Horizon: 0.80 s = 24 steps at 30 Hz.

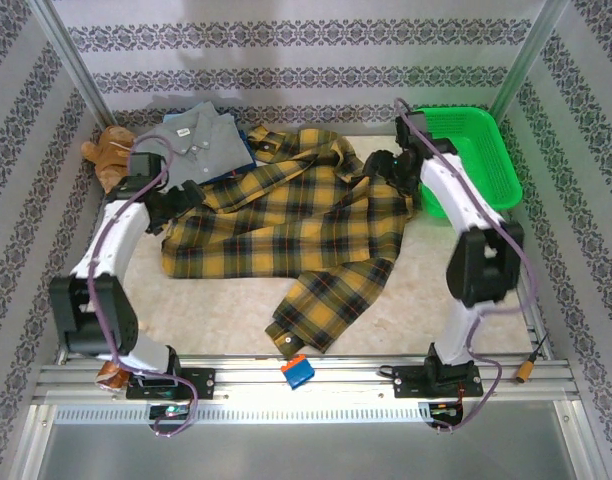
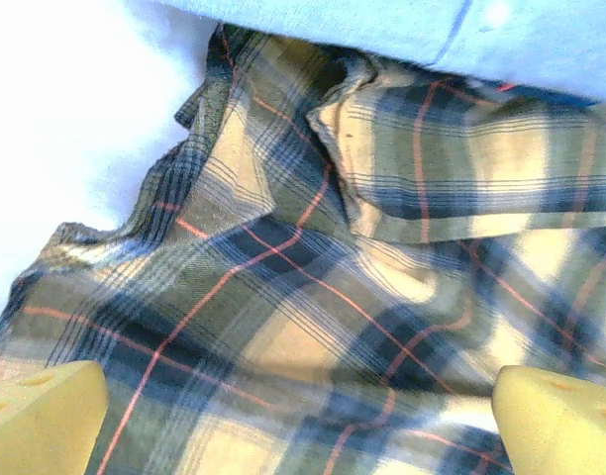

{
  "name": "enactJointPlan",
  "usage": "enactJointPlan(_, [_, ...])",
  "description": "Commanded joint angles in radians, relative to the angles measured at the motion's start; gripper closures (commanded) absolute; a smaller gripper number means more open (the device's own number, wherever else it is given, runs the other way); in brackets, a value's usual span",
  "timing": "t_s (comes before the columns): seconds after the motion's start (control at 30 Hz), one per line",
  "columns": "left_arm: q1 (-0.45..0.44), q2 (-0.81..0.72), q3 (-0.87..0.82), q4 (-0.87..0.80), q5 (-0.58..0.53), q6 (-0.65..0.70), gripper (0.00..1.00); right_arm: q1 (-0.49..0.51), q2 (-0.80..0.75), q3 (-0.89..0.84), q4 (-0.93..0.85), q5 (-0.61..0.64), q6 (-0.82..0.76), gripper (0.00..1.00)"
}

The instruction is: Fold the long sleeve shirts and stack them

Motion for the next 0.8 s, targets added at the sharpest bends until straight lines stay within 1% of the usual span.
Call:
enactJointPlan(0.0, [0.029,-0.073,-0.064,-0.132,0.085,-0.049,0.0,0.025,-0.233,-0.262,-0.08,-0.056,0.058,0.22])
enactJointPlan(0.03, [0.03,-0.091,-0.079,-0.148,0.087,-0.048,0.0,0.043,-0.302,-0.355,-0.088,-0.059,0.094,0.23])
enactJointPlan(0.1, [0.032,-0.114,-0.111,-0.169,0.087,-0.04,0.0,0.08,-0.389,-0.495,-0.098,-0.075,0.142,0.25])
enactJointPlan(0.17, [0.038,-0.123,-0.141,-0.191,0.091,-0.024,0.0,0.126,-0.448,-0.623,-0.087,-0.097,0.188,0.28])
enactJointPlan(0.27, [0.049,-0.134,-0.177,-0.214,0.097,-0.001,0.0,0.213,-0.478,-0.769,-0.051,-0.114,0.25,0.35])
enactJointPlan(0.33, [0.057,-0.145,-0.197,-0.223,0.097,0.008,0.0,0.254,-0.467,-0.833,-0.014,-0.109,0.278,0.43])
enactJointPlan(0.43, [0.076,-0.162,-0.225,-0.225,0.11,0.009,0.0,0.287,-0.425,-0.898,0.068,-0.123,0.307,0.52])
enactJointPlan(0.53, [0.085,-0.177,-0.236,-0.244,0.101,0.018,0.0,0.304,-0.384,-0.928,0.118,-0.117,0.324,0.56])
enactJointPlan(0.67, [0.101,-0.206,-0.254,-0.257,0.094,0.02,0.0,0.32,-0.347,-0.939,0.137,-0.102,0.328,0.58])
enactJointPlan(0.77, [0.137,-0.223,-0.288,-0.255,0.108,0.02,0.0,0.322,-0.333,-0.957,0.174,-0.102,0.339,0.59])
